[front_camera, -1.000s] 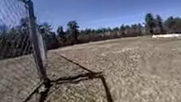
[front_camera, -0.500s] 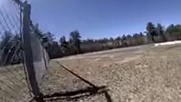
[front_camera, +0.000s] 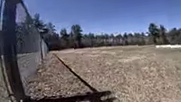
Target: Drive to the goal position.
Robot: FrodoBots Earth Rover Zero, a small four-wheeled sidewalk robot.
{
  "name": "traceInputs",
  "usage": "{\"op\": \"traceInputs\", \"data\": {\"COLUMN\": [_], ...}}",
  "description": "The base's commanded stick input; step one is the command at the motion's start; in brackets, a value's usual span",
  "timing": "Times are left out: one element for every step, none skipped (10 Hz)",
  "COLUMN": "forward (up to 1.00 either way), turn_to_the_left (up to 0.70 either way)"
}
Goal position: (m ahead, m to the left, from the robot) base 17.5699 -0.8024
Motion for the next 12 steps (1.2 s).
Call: {"op": "traceInputs", "data": {"forward": [0.7,0.7,0.7,0.7,0.7,0.7,0.7,0.7,0.7,0.7,0.7,0.7], "turn_to_the_left": [0.0,-0.11,-0.28,-0.35,-0.21,-0.08,0.0,0.0,0.0,0.0,0.0,0.0]}}
